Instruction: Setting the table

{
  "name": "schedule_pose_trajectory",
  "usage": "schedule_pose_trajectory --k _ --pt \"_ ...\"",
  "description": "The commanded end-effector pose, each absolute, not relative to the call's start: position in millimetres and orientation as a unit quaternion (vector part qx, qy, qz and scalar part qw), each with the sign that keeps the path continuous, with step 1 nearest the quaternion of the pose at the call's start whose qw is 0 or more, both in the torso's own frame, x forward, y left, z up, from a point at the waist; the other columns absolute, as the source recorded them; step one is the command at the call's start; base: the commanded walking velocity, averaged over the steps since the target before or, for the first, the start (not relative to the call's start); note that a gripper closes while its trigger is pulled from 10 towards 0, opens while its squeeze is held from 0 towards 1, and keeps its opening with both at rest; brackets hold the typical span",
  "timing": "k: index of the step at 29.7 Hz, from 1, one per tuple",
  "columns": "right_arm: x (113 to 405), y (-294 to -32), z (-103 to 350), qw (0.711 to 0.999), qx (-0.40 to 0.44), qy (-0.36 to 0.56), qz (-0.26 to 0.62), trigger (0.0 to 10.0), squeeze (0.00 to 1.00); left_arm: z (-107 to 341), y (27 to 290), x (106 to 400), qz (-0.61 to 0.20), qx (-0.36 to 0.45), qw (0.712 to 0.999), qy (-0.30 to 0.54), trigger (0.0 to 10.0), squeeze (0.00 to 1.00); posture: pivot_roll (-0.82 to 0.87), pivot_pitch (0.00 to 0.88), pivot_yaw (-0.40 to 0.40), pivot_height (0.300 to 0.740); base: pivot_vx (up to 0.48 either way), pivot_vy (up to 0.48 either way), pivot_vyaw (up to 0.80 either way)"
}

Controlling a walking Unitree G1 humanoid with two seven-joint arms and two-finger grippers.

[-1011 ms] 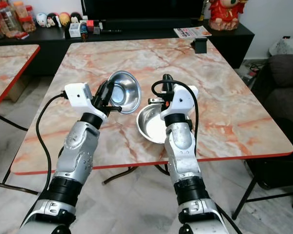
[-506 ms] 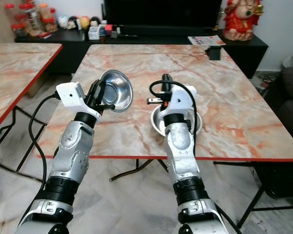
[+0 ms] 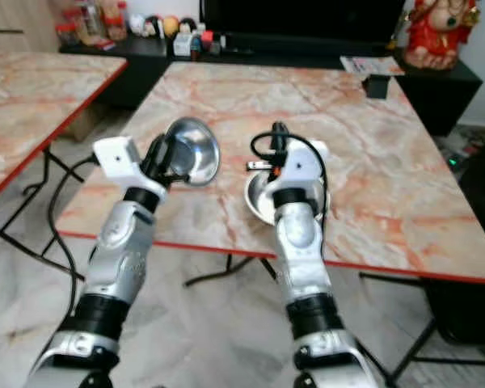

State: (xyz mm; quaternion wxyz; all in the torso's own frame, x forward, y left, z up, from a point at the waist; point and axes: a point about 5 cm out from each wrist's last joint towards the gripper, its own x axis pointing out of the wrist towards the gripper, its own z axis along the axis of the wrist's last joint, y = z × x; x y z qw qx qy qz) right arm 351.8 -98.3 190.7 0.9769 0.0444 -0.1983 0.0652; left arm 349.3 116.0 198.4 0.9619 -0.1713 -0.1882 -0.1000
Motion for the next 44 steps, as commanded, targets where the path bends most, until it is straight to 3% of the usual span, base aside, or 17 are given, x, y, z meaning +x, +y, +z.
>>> schedule_pose_trajectory --k 1,7,15,31,44 --pt "352 -106 190 0.978 0.048 -0.197 0.051 10.0 0.00 201 109 349 -0.114 -0.166 0.961 -0.190 10.0 0.00 -0.01 0.089 0.004 0.740 0.244 -0.364 0.00" --pt "352 -108 190 0.978 0.056 -0.197 0.047 10.0 0.00 200 110 350 -0.115 -0.161 0.962 -0.188 10.0 0.00 -0.01 0.089 0.005 0.740 0.080 -0.351 0.00" --pt "352 -106 189 0.978 0.060 -0.194 0.054 10.0 0.00 197 125 351 -0.090 -0.161 0.966 -0.181 10.0 0.00 -0.01 0.086 0.002 0.740 0.000 0.000 -0.64" --pt "352 -103 191 0.976 0.054 -0.200 0.064 10.0 0.00 196 138 351 -0.061 -0.169 0.965 -0.189 10.0 0.00 -0.01 0.056 -0.017 0.740 0.000 0.000 0.00" --pt "353 -103 192 0.976 0.049 -0.201 0.067 10.0 0.00 197 133 351 -0.066 -0.173 0.964 -0.191 10.0 0.00 0.00 0.067 -0.016 0.740 0.320 0.000 0.00"
